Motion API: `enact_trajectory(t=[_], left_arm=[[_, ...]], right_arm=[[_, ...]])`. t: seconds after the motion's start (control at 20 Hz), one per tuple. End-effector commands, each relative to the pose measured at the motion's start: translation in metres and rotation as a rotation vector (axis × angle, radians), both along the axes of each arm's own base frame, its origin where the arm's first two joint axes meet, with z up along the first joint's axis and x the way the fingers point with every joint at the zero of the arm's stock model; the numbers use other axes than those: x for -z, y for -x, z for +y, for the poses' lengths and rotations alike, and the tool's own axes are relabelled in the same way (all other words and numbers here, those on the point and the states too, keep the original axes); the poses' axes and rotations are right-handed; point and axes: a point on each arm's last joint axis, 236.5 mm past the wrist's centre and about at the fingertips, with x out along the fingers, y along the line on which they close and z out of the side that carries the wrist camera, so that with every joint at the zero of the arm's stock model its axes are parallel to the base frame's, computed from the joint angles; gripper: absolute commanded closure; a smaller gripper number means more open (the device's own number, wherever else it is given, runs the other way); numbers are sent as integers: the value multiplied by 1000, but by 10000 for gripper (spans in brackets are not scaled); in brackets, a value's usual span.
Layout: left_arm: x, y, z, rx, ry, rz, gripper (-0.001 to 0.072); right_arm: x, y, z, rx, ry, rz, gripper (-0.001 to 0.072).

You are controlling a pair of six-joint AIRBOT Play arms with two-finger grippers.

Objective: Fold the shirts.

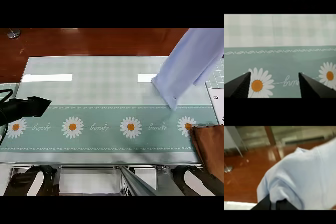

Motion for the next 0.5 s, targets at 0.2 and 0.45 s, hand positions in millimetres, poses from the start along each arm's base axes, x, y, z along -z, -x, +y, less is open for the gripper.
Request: enact_trajectory(t=[0.2, 0.45], left_arm=[[4, -12, -9, -19, 86, -11, 4], [7, -29, -2, -55, 91, -25, 4]], right_arm=[[-36, 72, 99, -352, 75, -93, 688], [133, 62, 221, -641, 216, 359, 688]])
